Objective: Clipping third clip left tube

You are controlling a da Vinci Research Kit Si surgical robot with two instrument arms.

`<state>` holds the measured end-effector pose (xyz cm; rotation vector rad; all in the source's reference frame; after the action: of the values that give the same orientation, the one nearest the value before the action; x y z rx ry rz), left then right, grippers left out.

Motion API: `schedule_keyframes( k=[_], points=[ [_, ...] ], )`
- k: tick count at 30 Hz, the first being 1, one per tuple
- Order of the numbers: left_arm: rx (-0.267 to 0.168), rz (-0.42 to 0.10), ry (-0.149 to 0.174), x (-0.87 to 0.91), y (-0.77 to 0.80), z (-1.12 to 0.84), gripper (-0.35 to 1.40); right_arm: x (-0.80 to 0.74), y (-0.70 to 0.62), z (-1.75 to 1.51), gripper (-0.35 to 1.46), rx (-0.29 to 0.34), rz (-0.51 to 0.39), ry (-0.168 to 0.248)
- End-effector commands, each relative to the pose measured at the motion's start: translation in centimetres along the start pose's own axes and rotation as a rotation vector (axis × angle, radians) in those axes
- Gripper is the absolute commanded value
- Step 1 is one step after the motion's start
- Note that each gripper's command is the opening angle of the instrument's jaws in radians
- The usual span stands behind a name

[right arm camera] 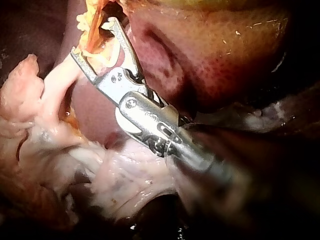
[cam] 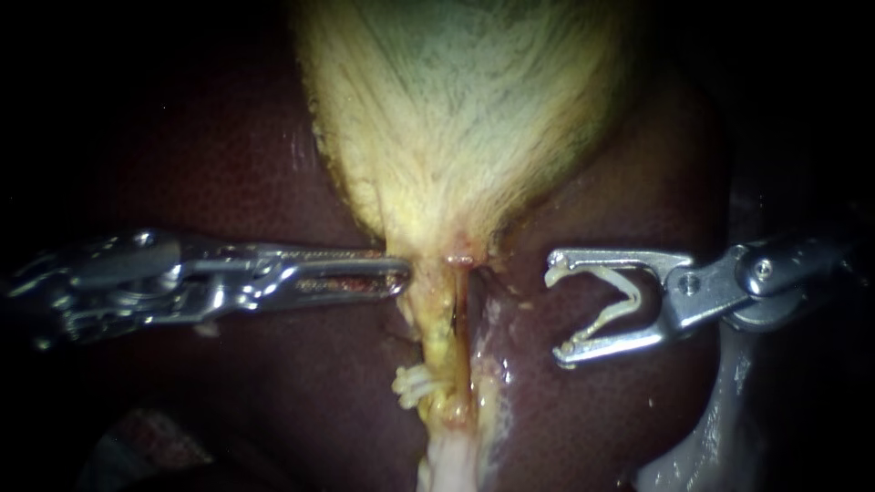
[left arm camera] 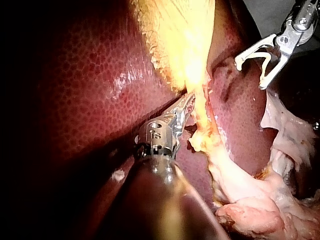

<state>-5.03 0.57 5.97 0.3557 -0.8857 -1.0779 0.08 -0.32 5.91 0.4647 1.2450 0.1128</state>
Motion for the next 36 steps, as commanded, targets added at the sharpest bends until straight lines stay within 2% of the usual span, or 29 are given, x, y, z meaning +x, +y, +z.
schedule_keyframes(
  k=[1, 6, 13, 18, 25, 28, 36],
  points=[
    [0.000, 0.000, 0.000, 0.00, 0.00, -0.01, -0.35, 0.00, -0.01, 0.01, 0.60, 0.000, 0.000, 0.000],
    [0.004, 0.001, 0.002, 0.01, 0.02, -0.08, -0.35, -0.04, -0.06, 0.17, 0.60, 0.014, -0.007, 0.003],
    [0.004, 0.004, 0.003, 0.04, 0.13, -0.34, -0.35, -0.18, -0.17, 0.71, 0.60, 0.043, 0.033, 0.007],
    [-0.002, 0.006, 0.002, 0.07, 0.18, -0.48, -0.35, -0.28, -0.18, 1.13, 0.60, 0.051, 0.082, 0.006],
    [-0.002, 0.005, 0.002, 0.08, 0.15, -0.54, -0.35, -0.42, -0.05, 1.49, 0.59, 0.044, 0.144, 0.004],
    [-0.004, 0.004, 0.001, 0.08, 0.10, -0.56, -0.35, -0.52, 0.01, 1.51, 0.59, 0.045, 0.158, 0.003],
    [-0.008, 0.002, 0.000, 0.07, 0.00, -0.60, -0.35, -0.73, 0.22, 1.40, 0.59, 0.005, 0.170, -0.032]
  ],
)
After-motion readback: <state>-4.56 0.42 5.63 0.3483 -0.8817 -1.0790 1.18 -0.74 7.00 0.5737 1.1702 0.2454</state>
